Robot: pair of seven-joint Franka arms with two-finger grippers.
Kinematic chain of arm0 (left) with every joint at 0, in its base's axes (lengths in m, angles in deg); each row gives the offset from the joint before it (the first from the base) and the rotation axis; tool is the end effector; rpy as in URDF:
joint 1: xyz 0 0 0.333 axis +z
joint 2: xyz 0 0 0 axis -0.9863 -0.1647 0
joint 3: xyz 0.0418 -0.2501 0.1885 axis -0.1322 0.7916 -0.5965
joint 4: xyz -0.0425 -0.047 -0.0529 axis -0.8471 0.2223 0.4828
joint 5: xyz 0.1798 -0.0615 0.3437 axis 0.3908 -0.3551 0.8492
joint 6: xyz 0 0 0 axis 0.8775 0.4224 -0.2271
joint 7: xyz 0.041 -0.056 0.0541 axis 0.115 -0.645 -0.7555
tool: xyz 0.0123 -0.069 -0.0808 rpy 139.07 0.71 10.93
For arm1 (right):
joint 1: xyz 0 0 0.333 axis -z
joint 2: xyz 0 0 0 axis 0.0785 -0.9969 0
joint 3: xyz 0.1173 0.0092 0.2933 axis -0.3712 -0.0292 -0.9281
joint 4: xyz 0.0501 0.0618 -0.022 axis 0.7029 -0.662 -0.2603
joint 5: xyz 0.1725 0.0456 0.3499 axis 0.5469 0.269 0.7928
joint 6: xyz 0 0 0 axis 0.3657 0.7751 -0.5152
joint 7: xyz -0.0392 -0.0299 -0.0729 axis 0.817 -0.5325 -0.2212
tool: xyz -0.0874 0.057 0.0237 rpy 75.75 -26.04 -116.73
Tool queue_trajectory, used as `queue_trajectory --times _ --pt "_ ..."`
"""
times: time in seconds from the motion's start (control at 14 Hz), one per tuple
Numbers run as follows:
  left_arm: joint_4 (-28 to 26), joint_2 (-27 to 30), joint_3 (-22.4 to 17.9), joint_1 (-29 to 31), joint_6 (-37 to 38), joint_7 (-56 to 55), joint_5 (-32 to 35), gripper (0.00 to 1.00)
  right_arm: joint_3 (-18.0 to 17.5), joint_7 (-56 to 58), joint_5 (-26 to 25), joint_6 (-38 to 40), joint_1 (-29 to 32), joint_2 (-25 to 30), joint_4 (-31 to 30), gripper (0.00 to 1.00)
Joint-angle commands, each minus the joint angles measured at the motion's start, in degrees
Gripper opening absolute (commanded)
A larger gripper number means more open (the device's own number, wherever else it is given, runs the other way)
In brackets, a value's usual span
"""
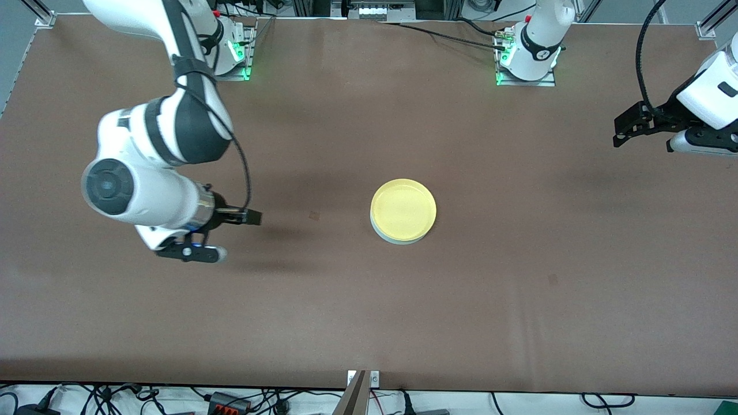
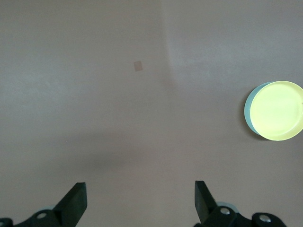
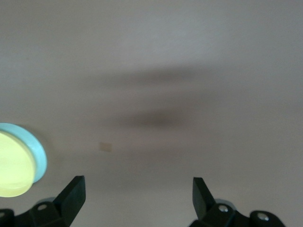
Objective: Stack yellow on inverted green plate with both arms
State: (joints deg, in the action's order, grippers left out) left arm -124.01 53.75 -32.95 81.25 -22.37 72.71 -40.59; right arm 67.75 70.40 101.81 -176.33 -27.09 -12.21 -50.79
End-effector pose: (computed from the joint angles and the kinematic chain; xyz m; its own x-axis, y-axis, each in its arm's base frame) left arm 0.5527 -0.0318 0.6204 0.9959 -0.0907 0.0016 -0.0907 -0.9959 -0.0010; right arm 0.6765 0.2013 0.4401 0.9839 -0.0971 -0.1499 -0.1074 -0.9923 -0.0622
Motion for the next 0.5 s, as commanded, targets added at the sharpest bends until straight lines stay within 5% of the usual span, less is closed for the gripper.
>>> queue_trajectory --times 0.0,0.21,0.43 --pt "1.70 -0.55 -0.07 0.32 1.41 0.46 0.49 1.00 3.38 4.43 -1.06 0.53 -0.14 1.37 -0.99 1.00" --pt "1.70 -0.55 -0.16 0.58 1.50 0.55 0.40 1.00 8.22 9.00 -0.89 0.53 -0.05 1.46 -0.90 1.00" --pt "1.70 -0.54 -0.08 0.59 1.50 0.55 0.32 1.00 8.76 9.80 -0.54 0.62 1.09 1.55 -0.81 1.00"
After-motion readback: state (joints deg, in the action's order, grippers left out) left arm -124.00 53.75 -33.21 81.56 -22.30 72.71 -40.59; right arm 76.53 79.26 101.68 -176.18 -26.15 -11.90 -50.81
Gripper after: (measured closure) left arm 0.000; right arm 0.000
